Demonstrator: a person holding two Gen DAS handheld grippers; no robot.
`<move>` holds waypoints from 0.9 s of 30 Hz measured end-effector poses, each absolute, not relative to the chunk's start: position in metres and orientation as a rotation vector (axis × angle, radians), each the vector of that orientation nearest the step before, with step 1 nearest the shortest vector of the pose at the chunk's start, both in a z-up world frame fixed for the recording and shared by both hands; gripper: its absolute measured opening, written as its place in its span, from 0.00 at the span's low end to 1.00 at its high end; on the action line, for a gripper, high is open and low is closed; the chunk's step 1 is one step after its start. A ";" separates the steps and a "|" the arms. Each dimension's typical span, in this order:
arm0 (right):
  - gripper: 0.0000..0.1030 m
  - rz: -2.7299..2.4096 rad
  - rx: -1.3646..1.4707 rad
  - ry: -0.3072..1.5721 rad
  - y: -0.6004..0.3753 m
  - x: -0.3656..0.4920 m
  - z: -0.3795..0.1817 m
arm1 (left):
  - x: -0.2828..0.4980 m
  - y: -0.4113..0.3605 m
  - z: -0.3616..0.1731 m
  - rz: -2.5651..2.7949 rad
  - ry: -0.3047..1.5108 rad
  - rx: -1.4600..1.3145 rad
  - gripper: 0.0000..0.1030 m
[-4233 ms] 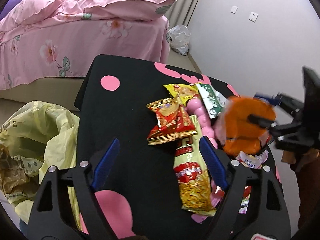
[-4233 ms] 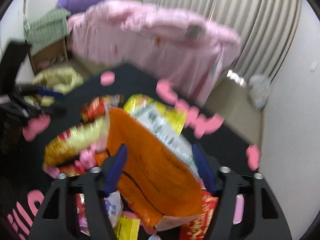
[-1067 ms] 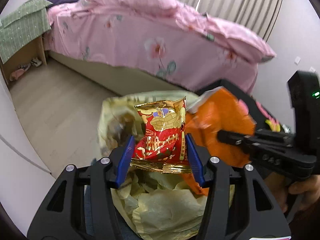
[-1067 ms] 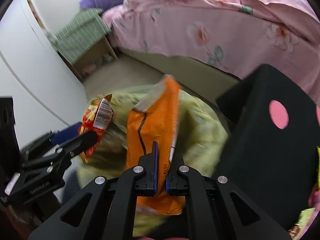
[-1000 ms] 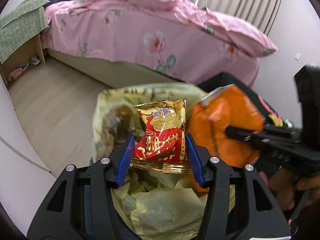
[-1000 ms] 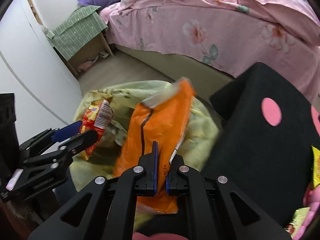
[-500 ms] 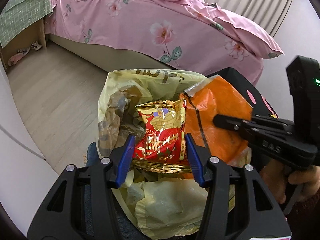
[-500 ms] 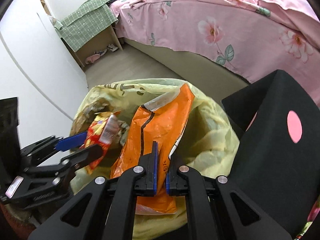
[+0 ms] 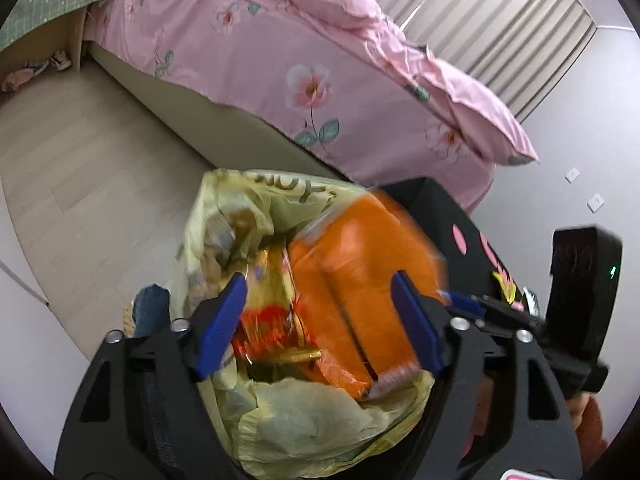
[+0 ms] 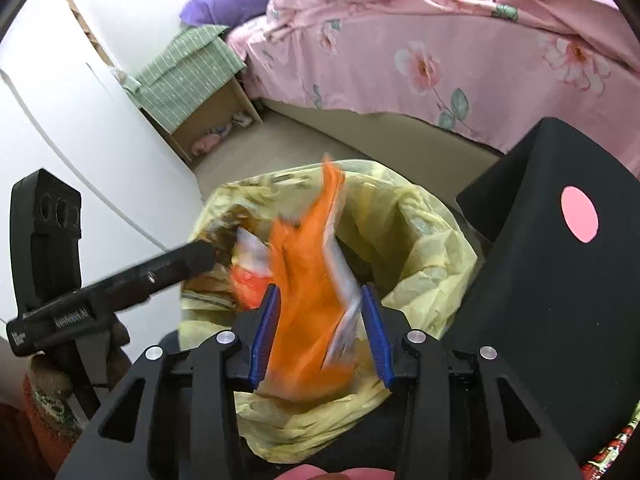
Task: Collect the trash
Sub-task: 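Move both tools back over the table toward the remaining wrappers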
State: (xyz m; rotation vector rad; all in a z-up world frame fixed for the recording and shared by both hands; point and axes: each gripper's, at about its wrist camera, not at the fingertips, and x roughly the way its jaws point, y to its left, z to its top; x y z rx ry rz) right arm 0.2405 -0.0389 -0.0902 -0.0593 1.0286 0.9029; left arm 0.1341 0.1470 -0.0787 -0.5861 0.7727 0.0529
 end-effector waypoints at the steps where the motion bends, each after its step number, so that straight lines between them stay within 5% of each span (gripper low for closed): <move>1: 0.38 0.895 -0.064 1.030 -0.039 0.240 -0.090 | 0.133 0.147 -0.072 0.062 0.764 -0.578 0.73; 12: 0.44 0.722 -0.067 0.875 -0.101 0.208 -0.041 | 0.118 0.137 -0.026 0.094 0.675 -0.506 0.83; 16: 0.57 0.635 -0.062 0.768 -0.157 0.181 -0.015 | 0.119 0.116 -0.020 0.019 0.700 -0.505 0.83; 27: 0.57 0.369 -0.117 0.667 -0.300 0.103 0.006 | 0.118 -0.028 -0.012 -0.273 0.750 -0.252 0.83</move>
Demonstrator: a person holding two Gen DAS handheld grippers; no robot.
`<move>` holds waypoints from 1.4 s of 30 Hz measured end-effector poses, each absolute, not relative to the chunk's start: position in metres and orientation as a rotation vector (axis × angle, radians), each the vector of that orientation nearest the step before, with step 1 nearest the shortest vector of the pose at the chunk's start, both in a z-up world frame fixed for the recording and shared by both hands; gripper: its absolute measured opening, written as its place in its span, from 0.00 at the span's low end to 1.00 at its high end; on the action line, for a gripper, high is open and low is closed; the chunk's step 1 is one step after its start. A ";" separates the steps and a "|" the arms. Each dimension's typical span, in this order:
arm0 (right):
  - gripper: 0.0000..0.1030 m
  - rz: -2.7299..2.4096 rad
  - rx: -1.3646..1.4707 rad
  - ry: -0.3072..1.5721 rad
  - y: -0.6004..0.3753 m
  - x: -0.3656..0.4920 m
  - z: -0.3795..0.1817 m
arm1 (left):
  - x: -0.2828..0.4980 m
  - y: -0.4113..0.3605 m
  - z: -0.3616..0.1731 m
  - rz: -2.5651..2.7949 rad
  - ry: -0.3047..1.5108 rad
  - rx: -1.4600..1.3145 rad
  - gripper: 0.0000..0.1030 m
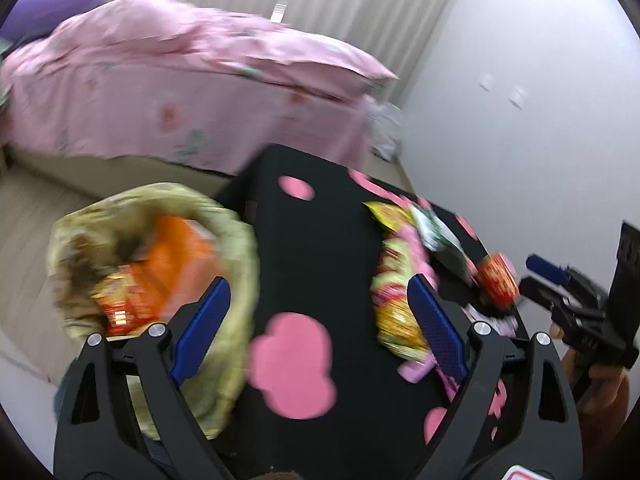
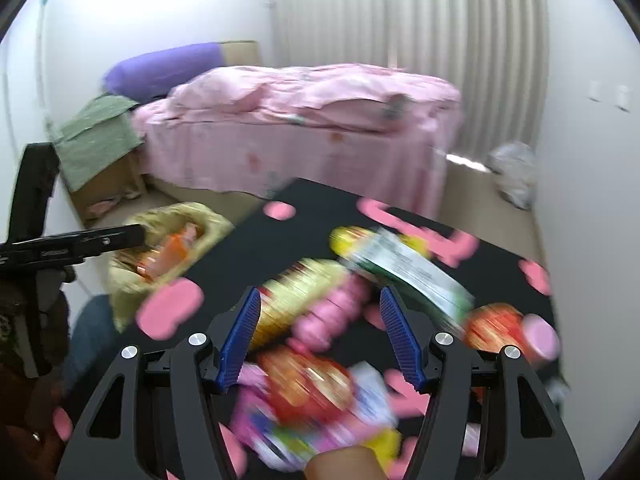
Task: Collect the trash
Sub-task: 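Move both tools back over the table toward the remaining wrappers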
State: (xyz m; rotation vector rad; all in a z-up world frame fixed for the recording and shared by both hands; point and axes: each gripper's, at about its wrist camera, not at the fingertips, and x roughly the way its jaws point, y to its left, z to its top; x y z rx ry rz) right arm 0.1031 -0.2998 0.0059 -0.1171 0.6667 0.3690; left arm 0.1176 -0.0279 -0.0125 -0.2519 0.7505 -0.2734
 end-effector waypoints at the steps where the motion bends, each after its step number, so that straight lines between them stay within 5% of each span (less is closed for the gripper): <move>1: 0.57 0.331 -0.112 0.666 -0.312 0.096 0.003 | 0.119 -0.043 -0.014 -0.304 0.758 -0.221 0.83; 22: 0.57 0.172 -0.056 0.769 -0.384 0.036 -0.075 | 0.134 -0.181 -0.053 -0.608 0.907 0.029 0.76; 25: 0.57 0.155 0.002 0.775 -0.395 0.034 -0.077 | 0.143 -0.197 -0.069 -0.575 0.954 0.085 0.65; 28: 0.57 0.146 0.024 0.767 -0.400 0.031 -0.076 | 0.144 -0.199 -0.080 -0.556 0.997 0.081 0.56; 42: 0.57 0.324 0.047 0.783 -0.345 0.048 -0.077 | 0.113 -0.125 -0.072 -0.479 0.999 -0.061 0.55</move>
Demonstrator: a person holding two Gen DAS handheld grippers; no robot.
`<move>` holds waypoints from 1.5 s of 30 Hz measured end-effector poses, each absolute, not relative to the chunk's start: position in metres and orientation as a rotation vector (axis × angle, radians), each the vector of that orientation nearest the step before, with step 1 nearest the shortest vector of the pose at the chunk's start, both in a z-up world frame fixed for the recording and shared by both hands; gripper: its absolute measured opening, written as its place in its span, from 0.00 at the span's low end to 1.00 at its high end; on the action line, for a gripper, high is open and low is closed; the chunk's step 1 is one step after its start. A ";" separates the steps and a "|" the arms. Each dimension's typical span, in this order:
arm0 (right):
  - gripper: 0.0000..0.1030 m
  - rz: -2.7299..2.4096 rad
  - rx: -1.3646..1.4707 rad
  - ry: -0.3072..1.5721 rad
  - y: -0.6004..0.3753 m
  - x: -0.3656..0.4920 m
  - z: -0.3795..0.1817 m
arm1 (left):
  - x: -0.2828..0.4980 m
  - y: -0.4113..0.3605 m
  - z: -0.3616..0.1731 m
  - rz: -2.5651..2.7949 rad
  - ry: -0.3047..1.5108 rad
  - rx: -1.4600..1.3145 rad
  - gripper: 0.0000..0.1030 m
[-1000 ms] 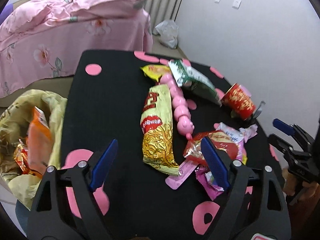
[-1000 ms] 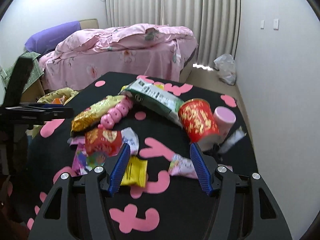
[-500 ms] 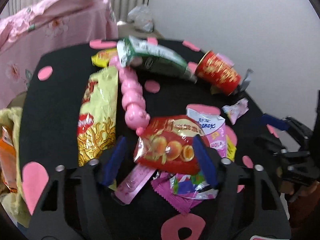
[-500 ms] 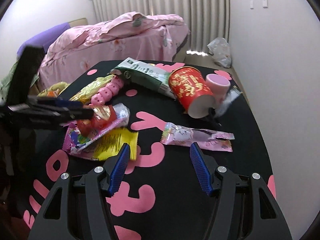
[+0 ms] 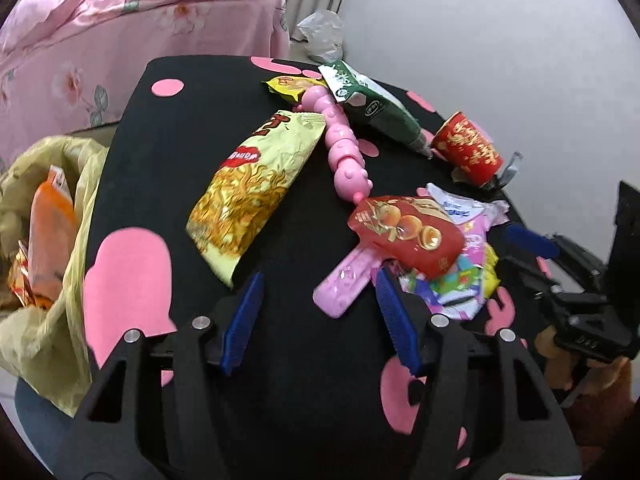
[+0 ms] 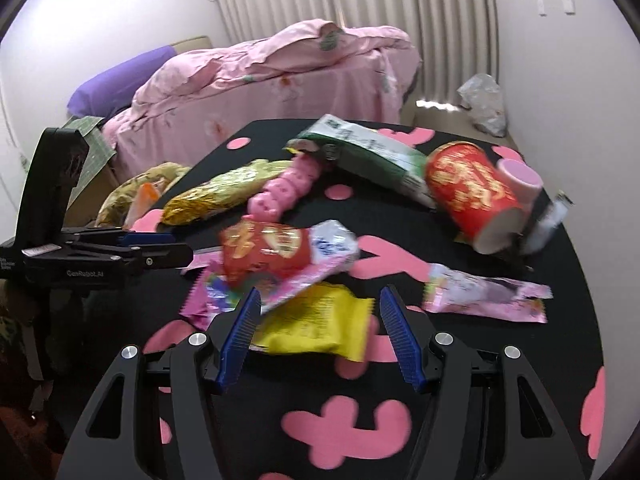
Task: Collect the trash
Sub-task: 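Move both tools back over the table toward the remaining wrappers, then grasp the pink Kleenex pack with the right tool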
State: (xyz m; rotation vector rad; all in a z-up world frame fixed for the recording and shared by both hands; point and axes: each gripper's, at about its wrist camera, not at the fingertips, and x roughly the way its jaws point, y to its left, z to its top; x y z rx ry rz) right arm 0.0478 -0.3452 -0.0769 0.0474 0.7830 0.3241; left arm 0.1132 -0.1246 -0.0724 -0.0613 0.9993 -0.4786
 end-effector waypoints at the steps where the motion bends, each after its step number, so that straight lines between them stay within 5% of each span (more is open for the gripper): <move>1: 0.57 0.333 0.040 0.791 -0.342 0.046 -0.078 | 0.110 -0.122 -0.070 -0.492 0.994 -0.076 0.55; 9: 0.57 0.154 -0.142 0.874 -0.346 0.042 -0.101 | 0.100 -0.125 -0.061 -0.564 0.964 -0.099 0.55; 20: 0.56 0.259 0.254 0.791 -0.392 0.041 -0.074 | 0.106 -0.126 -0.054 -0.542 0.937 -0.135 0.55; 22: 0.48 0.323 0.310 0.848 -0.381 0.059 -0.087 | 0.106 -0.122 -0.056 -0.530 0.941 -0.139 0.55; 26: 0.10 0.357 0.237 0.894 -0.354 0.085 -0.100 | 0.105 -0.113 -0.059 -0.502 0.947 -0.141 0.55; 28: 0.05 0.399 0.208 0.855 -0.347 0.085 -0.089 | 0.105 -0.107 -0.058 -0.491 0.944 -0.150 0.55; 45: 0.03 0.163 0.225 0.698 -0.423 0.027 -0.053 | 0.093 -0.163 -0.063 -0.633 0.936 0.037 0.58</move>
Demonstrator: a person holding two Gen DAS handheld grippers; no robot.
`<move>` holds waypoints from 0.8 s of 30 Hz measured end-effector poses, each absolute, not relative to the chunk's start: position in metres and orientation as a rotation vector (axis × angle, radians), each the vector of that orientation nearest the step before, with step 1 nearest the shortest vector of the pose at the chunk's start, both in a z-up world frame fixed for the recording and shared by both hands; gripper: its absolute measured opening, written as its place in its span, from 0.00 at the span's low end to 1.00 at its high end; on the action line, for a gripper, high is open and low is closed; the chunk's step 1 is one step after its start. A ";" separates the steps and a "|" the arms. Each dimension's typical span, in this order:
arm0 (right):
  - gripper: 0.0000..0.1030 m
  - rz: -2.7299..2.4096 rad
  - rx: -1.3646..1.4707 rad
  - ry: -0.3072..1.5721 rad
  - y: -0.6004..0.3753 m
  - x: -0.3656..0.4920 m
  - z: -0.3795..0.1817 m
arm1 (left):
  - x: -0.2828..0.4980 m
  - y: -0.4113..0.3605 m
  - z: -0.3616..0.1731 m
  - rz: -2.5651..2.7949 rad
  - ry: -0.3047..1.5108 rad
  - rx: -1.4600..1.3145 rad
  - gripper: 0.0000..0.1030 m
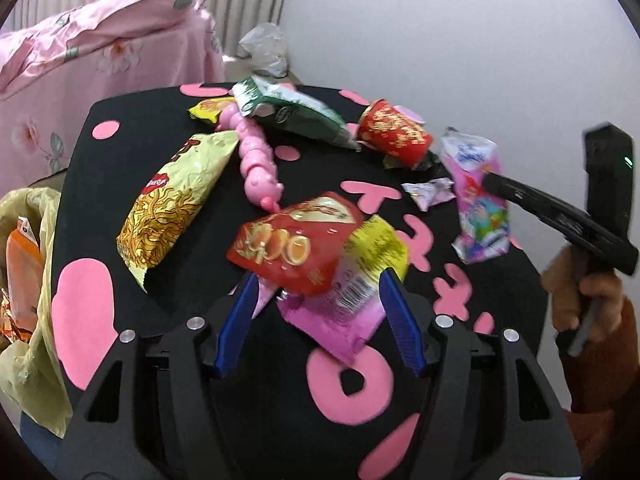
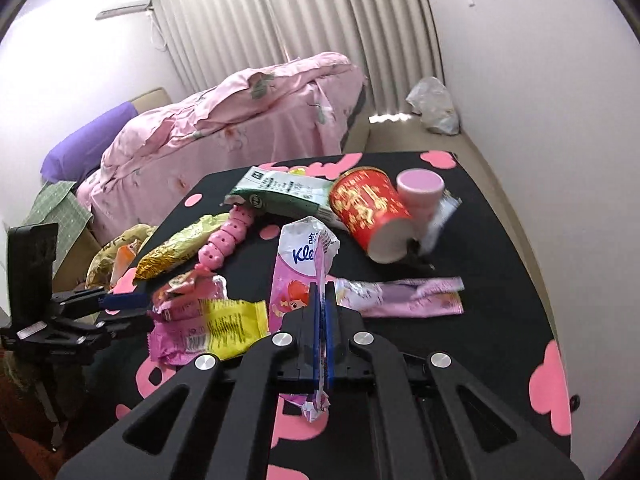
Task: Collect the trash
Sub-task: 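Grasp the pink Kleenex pack with the right tool, then grasp the silver-yellow wrapper with the left tool while the right tool holds the pink pack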
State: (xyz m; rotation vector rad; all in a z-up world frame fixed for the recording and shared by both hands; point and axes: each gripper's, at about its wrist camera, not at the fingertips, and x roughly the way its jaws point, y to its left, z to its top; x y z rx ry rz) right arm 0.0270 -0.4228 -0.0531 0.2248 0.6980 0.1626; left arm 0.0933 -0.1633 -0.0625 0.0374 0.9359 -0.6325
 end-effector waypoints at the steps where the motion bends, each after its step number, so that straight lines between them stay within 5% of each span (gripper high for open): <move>1: 0.03 0.160 0.230 0.704 -0.425 0.025 -0.055 | 0.099 -0.162 -0.067 -0.607 0.967 0.018 0.58; 12: 0.03 0.151 0.232 0.689 -0.426 0.010 -0.056 | 0.050 -0.179 -0.052 -0.832 1.011 0.049 0.58; 24: 0.03 0.130 0.258 0.680 -0.441 -0.007 -0.063 | 0.093 -0.251 -0.046 -0.849 0.963 0.287 0.58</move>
